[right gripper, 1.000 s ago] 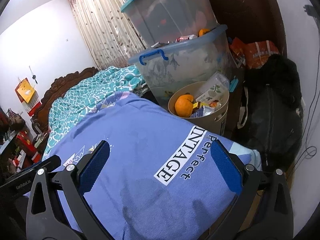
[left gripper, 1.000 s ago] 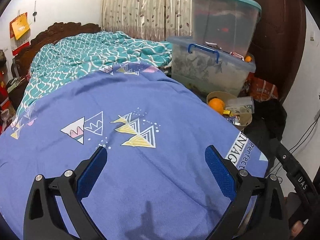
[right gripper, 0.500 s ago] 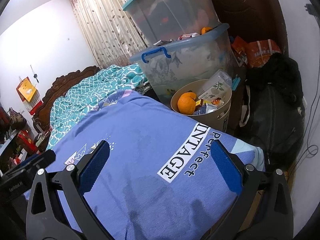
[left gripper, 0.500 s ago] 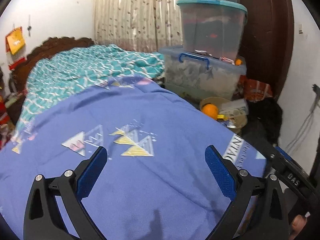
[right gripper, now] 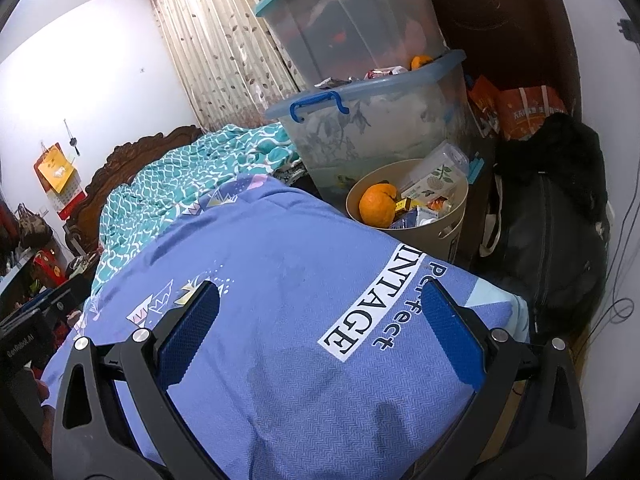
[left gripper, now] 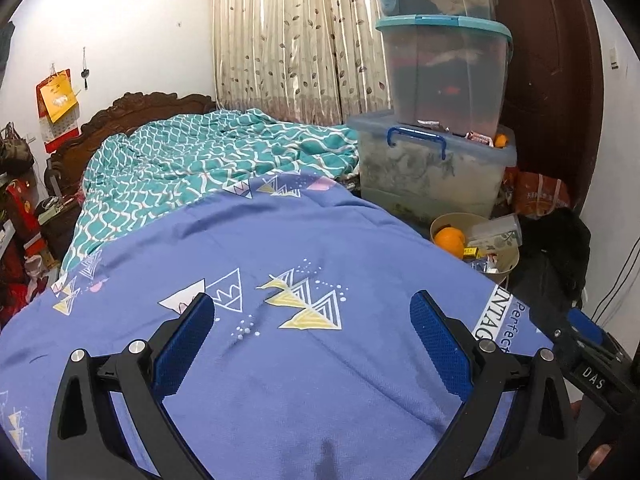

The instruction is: Collect trash

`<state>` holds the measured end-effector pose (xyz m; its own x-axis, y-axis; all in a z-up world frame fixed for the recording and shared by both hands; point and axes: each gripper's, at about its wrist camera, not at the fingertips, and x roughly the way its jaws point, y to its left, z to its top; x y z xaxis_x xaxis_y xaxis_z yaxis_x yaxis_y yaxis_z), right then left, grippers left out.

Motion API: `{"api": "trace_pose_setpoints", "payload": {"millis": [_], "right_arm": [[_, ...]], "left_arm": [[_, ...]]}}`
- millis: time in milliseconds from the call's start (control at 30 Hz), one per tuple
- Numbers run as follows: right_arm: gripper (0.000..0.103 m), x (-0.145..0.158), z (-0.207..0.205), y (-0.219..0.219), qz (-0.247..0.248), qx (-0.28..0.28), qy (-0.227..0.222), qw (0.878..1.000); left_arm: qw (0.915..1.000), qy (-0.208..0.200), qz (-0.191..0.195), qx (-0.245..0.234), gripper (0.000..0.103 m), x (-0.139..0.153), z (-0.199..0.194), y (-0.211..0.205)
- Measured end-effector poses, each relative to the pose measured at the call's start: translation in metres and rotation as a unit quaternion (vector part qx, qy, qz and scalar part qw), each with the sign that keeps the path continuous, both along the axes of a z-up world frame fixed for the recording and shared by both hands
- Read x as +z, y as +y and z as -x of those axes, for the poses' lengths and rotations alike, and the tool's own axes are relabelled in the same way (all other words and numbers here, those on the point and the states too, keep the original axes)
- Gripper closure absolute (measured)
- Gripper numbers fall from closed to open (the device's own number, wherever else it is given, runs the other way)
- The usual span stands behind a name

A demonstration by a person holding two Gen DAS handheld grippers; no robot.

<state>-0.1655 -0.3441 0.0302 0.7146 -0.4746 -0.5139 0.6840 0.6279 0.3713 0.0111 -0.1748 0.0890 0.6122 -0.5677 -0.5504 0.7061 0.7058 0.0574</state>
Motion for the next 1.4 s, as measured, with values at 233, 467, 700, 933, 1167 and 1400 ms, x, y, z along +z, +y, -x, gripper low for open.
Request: {"api": "trace_pose_setpoints", "payload": {"millis": [233,467,700,933,1167,1400], "right_arm": [[0.003,0.004,0.001,0.002,0.006,0.001,-0.004,1.000],[0.003,0.010,0.004,0.005,0.018,0.001,-0.013,1.000],[0.003,0.016,0.005,0.010,0.022,0.002,-0.011,1.000],[0.003,0.018,0.006,0.011,0.030,0.003,-0.016,0.999],[0.003,0.017,0.007,0.009,0.026,0.007,-0.017,1.000],[0.003,0.014,0.005,0.008,0.020,0.008,-0.017,1.000]], "left_arm": [[0.9998,-0.018,0.011,0.005,0.008,0.007,0.003,0.004],[0.9994,-0.034,0.006,0.003,0.008,0.008,0.007,0.001],[0.9997,-0.025,0.006,-0.004,0.008,0.006,0.005,0.002],[0.9998,-0.020,0.002,-0.001,0.008,0.006,0.004,0.002],[0.9998,-0.016,-0.002,0.013,0.008,0.007,0.003,0.002],[0.9996,-0.012,-0.012,0.023,0.008,0.004,0.003,0.000]]}}
